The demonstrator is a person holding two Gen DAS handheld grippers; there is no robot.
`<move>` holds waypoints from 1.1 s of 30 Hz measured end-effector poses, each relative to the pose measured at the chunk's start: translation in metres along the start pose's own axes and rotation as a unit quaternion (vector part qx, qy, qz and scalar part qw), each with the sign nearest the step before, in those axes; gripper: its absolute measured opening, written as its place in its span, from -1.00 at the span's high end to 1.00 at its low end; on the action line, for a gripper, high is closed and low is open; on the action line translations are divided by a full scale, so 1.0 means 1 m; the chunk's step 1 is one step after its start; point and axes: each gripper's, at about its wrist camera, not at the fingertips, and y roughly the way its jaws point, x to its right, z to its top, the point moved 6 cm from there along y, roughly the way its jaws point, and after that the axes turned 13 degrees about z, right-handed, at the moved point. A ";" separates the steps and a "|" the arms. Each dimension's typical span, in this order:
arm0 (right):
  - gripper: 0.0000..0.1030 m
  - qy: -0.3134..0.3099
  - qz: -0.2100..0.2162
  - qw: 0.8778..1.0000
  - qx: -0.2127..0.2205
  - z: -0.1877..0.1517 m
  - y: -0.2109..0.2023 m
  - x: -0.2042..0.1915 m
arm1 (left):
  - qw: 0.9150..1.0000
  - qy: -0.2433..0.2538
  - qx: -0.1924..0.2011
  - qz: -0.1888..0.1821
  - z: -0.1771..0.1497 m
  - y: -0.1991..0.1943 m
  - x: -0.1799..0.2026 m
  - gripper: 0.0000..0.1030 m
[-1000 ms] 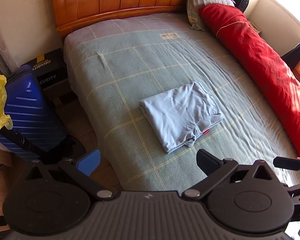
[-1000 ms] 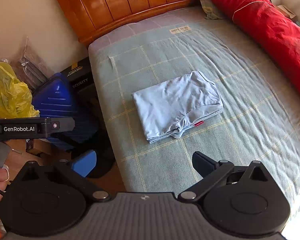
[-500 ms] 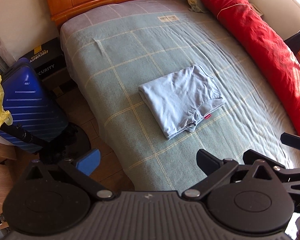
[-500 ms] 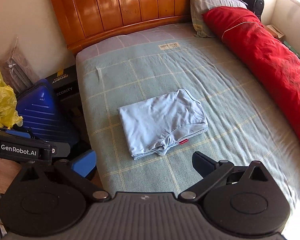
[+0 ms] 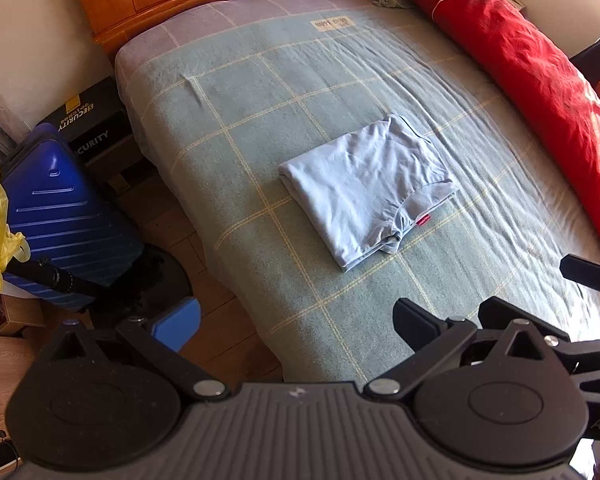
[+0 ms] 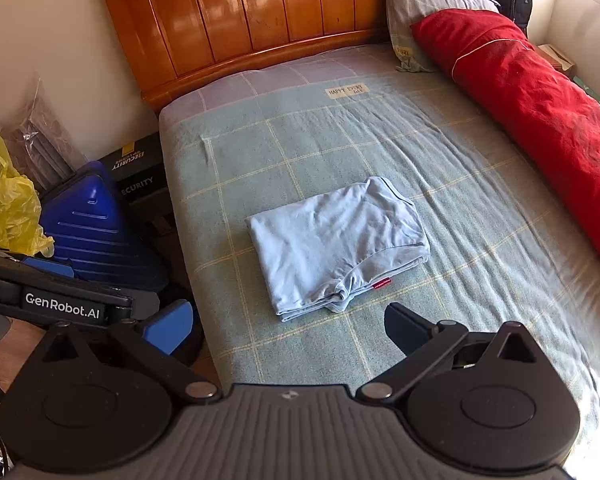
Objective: Fold clothes
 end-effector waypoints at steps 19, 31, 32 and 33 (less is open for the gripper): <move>-1.00 0.001 0.002 1.000 -0.001 0.004 0.000 0.002 | 1.000 0.011 0.004 0.000 0.006 0.001 0.005 -0.99; -1.00 -0.003 0.004 1.000 -0.002 0.005 0.000 0.003 | 1.000 0.014 0.003 0.003 0.007 0.001 0.007 -0.99; -1.00 -0.003 0.004 1.000 -0.002 0.005 0.000 0.003 | 1.000 0.015 0.002 0.004 0.007 0.001 0.007 -0.99; -1.00 -0.003 0.004 1.000 -0.002 0.005 0.000 0.003 | 1.000 0.015 0.002 0.004 0.008 0.001 0.007 -0.99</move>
